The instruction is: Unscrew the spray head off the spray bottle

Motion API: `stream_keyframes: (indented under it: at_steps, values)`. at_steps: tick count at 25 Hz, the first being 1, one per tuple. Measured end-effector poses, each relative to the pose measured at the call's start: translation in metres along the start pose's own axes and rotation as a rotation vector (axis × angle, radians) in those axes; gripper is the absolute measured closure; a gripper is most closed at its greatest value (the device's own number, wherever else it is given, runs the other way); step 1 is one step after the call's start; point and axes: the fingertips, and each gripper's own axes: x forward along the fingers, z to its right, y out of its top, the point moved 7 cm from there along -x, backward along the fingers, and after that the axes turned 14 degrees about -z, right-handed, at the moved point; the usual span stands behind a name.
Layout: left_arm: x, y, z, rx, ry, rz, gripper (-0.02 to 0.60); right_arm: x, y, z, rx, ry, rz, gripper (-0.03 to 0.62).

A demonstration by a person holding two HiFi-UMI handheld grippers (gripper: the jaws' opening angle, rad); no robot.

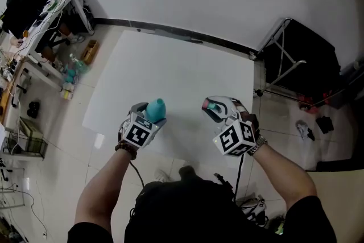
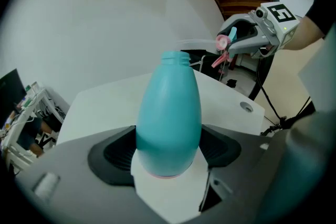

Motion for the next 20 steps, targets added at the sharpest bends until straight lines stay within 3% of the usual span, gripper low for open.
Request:
stream_keyframes:
  at_steps: [9,20]
  values:
    - [0.021,0.025,0.003,-0.083,-0.02,0.078,0.179,0.057,-0.013,-0.003,0.447,0.251,-0.04,0.474]
    - [0.049,0.044,0.008,-0.109,-0.023,0.114,0.179,0.117,-0.043,-0.018,0.735,0.481,-0.103,0.474]
